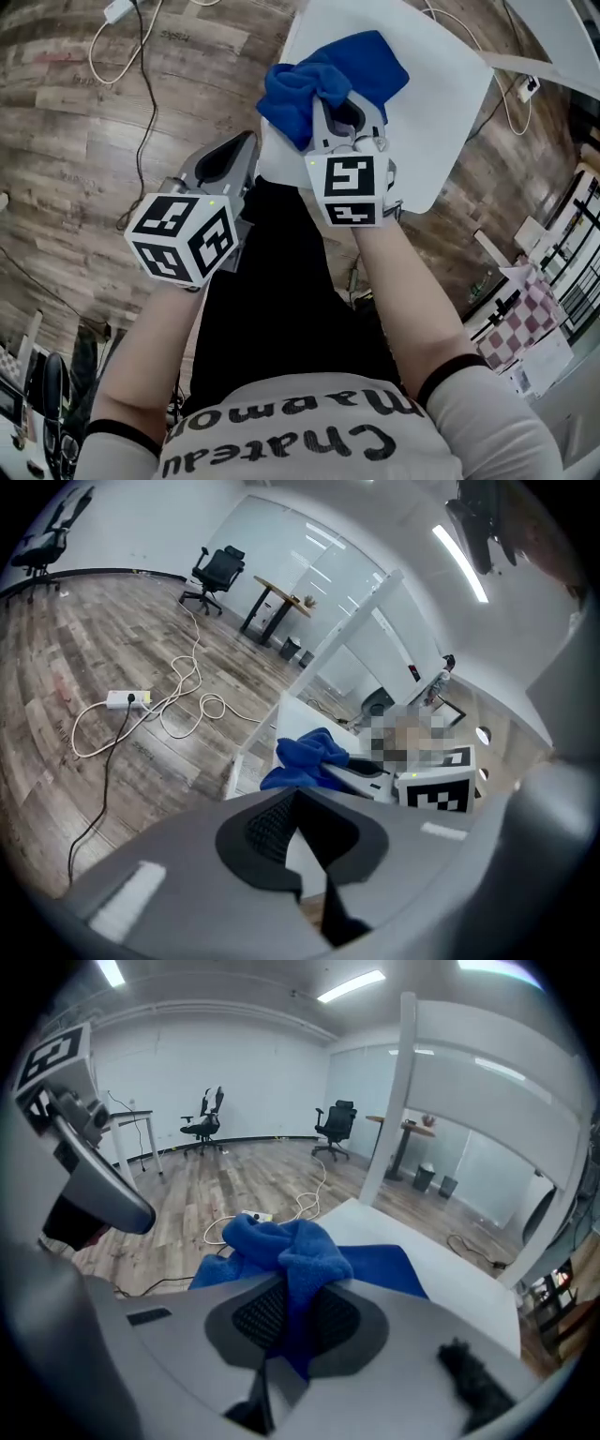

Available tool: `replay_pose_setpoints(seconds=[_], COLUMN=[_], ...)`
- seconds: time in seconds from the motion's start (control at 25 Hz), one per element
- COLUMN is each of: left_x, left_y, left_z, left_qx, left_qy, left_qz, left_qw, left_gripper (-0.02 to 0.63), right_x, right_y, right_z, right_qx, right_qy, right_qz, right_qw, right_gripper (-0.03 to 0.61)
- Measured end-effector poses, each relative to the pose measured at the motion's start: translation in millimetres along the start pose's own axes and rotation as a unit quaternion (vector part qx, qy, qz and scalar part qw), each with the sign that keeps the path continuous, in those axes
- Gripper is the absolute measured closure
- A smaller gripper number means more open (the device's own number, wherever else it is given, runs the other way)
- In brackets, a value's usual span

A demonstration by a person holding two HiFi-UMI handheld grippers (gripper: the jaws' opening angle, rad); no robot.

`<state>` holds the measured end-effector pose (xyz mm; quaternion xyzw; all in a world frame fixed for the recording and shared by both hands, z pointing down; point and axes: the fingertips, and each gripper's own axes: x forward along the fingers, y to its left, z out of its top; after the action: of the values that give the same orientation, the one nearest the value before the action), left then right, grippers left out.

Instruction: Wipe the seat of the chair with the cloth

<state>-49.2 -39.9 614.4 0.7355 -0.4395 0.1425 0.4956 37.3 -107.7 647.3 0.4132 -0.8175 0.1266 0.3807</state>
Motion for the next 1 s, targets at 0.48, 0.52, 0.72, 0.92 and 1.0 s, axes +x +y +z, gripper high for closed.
replay_pose_setpoints(seconds=[0.48,0.52,0.72,0.92,1.0], left_x=[52,55,63,65,62], left_y=[-67,-73,-94,-97,-96], left_z=[-27,-30,-44,-66,-73], left_qx=[0.063,0.068,0.084,0.088,0.089], left_qy=[0.075,0.079,0.091,0.101,0.103], left_qz=[-0.055,-0.061,-0.078,-0.072,-0.071], left_qw=[0.9937,0.9927,0.9893,0.9884,0.9882], left_gripper=[0.604,0.604,0.604,0.604,0.604], right_x=[-59,-66,-102,-133,-144], right_y=[-94,-104,-150,-186,-198], right_z=[-79,-88,-131,-170,-183], right_qx=[0.062,0.073,0.098,0.098,0.110], right_qy=[0.021,0.024,0.038,0.054,0.059], right_qz=[-0.105,-0.119,-0.176,-0.233,-0.256], right_qw=[0.992,0.990,0.979,0.966,0.959], right_gripper=[0.525,0.525,0.525,0.525,0.525])
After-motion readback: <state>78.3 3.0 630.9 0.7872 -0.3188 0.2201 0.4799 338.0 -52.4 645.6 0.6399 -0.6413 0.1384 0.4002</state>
